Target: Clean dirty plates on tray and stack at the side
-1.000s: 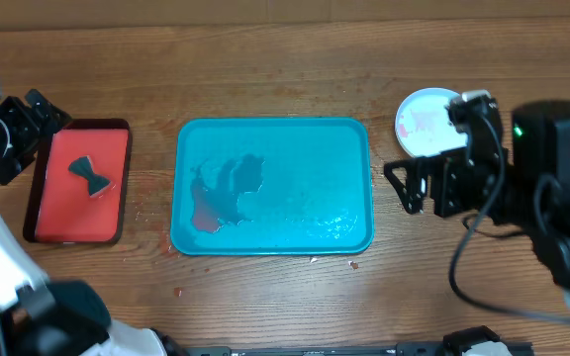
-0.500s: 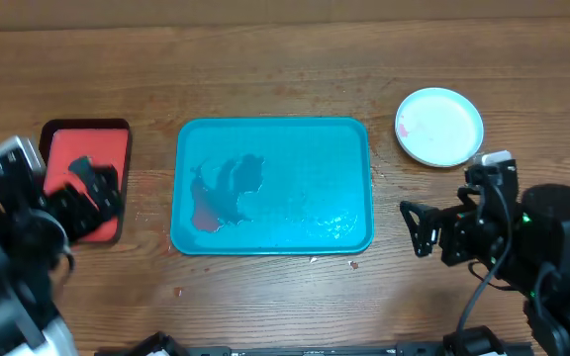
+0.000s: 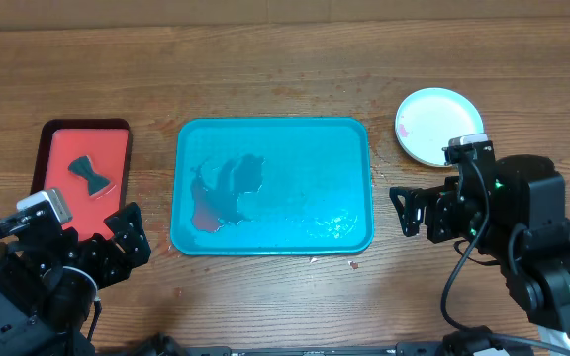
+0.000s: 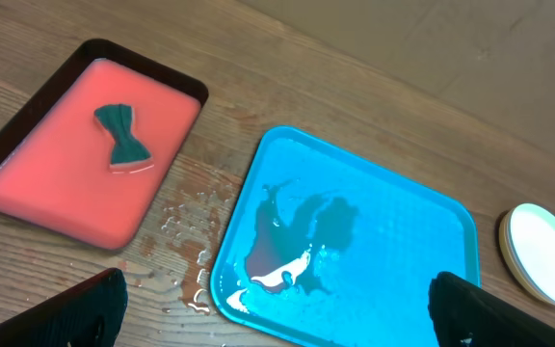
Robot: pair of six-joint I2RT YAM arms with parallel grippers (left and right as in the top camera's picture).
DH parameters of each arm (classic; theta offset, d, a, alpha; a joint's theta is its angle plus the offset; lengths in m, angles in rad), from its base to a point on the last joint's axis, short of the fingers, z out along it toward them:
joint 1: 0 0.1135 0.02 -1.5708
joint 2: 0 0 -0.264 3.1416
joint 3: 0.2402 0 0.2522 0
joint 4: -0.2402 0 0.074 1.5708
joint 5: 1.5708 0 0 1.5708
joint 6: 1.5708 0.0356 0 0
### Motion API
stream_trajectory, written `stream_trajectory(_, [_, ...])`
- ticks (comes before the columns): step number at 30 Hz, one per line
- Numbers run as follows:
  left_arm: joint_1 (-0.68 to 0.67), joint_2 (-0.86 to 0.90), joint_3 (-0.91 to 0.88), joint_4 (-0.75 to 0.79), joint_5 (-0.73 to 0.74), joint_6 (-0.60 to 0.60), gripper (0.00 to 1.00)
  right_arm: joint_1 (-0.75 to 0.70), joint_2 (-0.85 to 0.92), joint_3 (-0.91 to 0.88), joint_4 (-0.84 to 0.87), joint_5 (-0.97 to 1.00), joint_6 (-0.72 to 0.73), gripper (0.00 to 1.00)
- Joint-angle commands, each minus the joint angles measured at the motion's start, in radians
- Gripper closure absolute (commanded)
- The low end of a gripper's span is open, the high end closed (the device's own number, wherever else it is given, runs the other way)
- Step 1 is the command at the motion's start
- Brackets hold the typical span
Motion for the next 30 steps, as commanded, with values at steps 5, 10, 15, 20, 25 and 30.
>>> stream_trajectory(5, [-0.002, 0.0, -0.009, -0.002, 0.011, 0.018, 0.0, 0.001, 0.042, 0.0, -0.009, 0.002, 0.0, 0.0])
stream_trajectory(10, [-0.002, 0.0, -0.009, -0.002, 0.011, 0.018, 0.0, 0.001, 0.082, 0.0, -0.011, 0.003, 0.0, 0.0])
stream_trajectory(15, [-0.002, 0.0, -0.009, -0.002, 0.011, 0.018, 0.0, 0.001, 0.124, 0.0, -0.08, 0.002, 0.0, 0.0])
stream_trajectory(20, [-0.002, 0.0, -0.009, -0.002, 0.011, 0.018, 0.0, 0.001, 0.126, 0.0, 0.003, 0.002, 0.0, 0.0])
stream_trajectory(25, [-0.002, 0.0, -0.009, -0.002, 0.011, 0.018, 0.0, 0.004, 0.093, -0.033, 0.069, 0.003, 0.0, 0.0])
stream_trajectory(30, [-0.002, 0.0, -0.009, -0.002, 0.011, 0.018, 0.0, 0.005, -0.12, -0.243, 0.225, 0.003, -0.003, 0.0])
